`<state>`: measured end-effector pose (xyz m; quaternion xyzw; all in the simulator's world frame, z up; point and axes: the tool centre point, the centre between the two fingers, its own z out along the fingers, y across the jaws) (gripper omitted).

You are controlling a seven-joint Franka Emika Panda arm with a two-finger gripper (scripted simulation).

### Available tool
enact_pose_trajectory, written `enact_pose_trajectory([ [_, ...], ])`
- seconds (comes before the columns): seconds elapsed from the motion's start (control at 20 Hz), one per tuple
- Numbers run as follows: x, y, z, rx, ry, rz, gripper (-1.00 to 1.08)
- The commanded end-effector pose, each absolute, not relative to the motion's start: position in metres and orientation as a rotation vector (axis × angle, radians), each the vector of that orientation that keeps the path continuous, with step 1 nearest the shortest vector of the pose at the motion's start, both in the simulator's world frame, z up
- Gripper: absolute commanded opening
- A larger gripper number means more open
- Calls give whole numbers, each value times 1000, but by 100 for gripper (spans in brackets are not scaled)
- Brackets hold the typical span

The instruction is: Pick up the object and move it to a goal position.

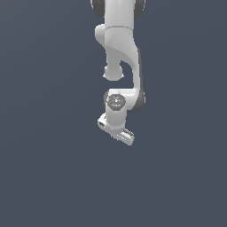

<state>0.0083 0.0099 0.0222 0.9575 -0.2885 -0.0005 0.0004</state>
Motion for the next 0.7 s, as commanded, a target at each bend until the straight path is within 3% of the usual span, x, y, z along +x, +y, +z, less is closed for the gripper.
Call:
enact_pose_trajectory([
  [0.0, 9, 22, 34, 3009, -904, 0, -100],
  [0.65, 13, 127, 141, 3007, -905, 1, -100],
])
